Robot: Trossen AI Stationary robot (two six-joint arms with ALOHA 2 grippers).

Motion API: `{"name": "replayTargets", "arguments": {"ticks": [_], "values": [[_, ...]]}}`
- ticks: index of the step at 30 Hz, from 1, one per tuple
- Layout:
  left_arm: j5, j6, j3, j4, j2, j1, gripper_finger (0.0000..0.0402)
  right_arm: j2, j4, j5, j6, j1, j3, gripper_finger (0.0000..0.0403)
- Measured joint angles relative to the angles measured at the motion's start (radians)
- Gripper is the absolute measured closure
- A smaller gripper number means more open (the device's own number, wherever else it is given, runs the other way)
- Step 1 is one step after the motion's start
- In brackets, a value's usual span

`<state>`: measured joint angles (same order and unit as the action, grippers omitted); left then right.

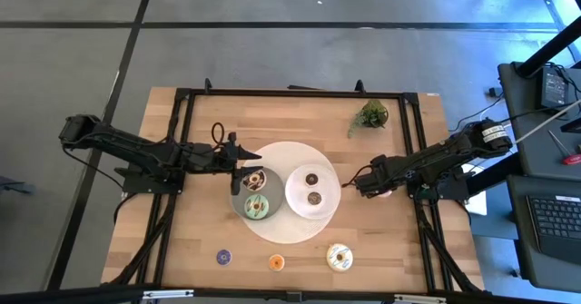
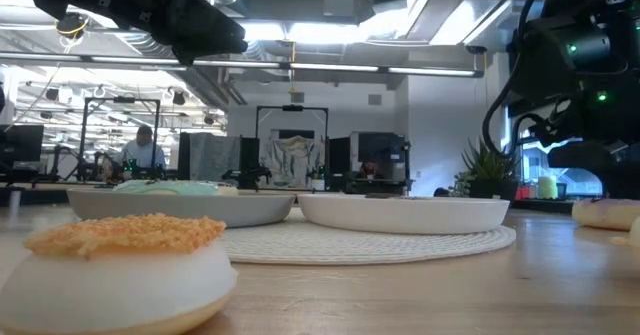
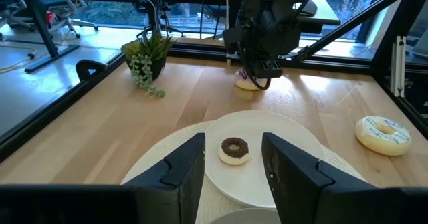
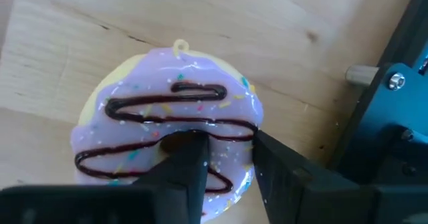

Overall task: Pick & Place donuts
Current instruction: Put the large purple donut on the gray plate

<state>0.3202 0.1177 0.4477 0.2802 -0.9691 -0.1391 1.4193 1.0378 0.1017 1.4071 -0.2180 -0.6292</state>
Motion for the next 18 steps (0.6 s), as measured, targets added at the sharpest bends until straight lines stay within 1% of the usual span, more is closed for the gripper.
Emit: {"name": "replayTargets", "arguments": {"ticks": [11,14,18], "values": [[0.0,0.0,0.0,0.0,0.0,0.0,0.0258,0.0,0.0,-0.001,-0.048,0.0,0.0,0.0369],[0.0,0.0,0.0,0.0,0.0,0.0,0.0256,0.0,0.009,0.0,-0.058,0.0,-0.003,0.038],[0.0,0.0,0.0,0.0,0.0,0.0,0.0254,0.0,0.078,0.0,-0.077,-0.002,-0.039,0.0382]]}}
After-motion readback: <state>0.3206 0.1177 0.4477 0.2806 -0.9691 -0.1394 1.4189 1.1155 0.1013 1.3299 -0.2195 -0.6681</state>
